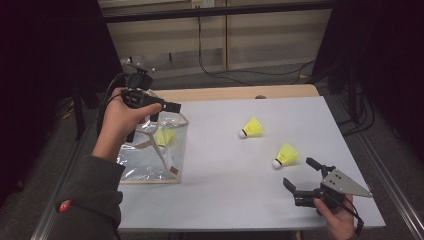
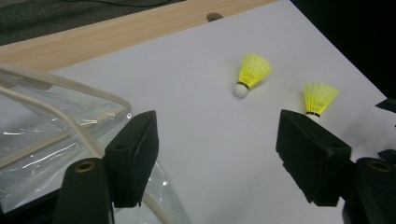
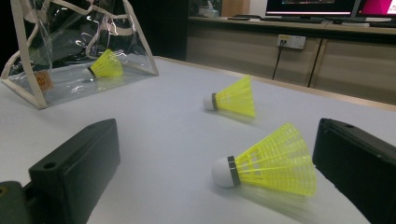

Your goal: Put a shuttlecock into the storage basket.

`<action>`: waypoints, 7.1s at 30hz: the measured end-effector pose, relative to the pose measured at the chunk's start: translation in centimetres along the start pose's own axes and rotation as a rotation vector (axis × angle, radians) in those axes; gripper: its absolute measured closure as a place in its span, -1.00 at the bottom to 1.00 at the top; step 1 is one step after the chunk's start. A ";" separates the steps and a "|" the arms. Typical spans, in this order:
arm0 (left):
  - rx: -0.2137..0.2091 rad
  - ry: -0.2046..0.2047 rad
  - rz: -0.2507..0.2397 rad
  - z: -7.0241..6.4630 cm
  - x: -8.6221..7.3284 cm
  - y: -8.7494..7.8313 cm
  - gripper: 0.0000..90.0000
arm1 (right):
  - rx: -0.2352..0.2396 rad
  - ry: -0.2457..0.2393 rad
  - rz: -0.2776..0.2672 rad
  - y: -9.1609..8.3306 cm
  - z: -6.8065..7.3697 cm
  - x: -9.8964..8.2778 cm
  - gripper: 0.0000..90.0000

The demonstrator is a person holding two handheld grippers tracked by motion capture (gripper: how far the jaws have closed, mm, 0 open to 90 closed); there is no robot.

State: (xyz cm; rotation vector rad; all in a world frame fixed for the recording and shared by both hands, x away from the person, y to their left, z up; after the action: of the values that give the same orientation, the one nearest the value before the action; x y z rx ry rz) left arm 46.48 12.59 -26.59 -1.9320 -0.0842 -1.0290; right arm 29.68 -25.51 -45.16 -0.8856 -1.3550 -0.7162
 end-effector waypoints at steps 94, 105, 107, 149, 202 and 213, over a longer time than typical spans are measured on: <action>-0.138 0.134 0.065 -8.9 -3.9 12.3 -0.78 | 0.010 0.005 0.005 0.1 0.1 -0.1 -0.98; -0.145 0.138 0.065 -9.3 -4.3 13.3 -0.78 | 0.010 0.005 0.006 0.1 0.1 0.0 -0.98; -0.149 0.138 0.065 -9.4 -4.4 13.5 -0.78 | 0.010 0.006 0.005 0.1 0.1 0.0 -0.98; -0.165 0.171 0.068 -11.9 -6.2 17.5 -0.81 | 0.014 0.002 0.006 0.1 0.1 -0.1 -0.98; -0.163 0.200 0.078 -13.9 -8.3 21.6 -0.82 | 0.016 -0.002 0.008 0.1 0.2 -0.1 -0.98; -0.163 0.214 0.087 -14.3 -8.7 22.3 -0.82 | 0.017 0.002 0.008 0.1 0.2 -0.1 -0.98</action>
State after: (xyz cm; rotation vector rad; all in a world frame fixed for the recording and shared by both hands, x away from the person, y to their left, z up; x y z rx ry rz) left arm 41.64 -8.19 -44.62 -1.9392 0.2087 -1.2083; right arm 29.64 -25.35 -45.26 -0.8758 -1.3531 -0.6979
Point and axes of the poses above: each handheld gripper's, and its own axes: y roughly forward along the jaws, x roughly out of its top, z roughly to its left, the point moved 6 cm from there along y, roughly forward along the jaws, and after that the axes turned 3 degrees about -z, right-handed, at the moved point
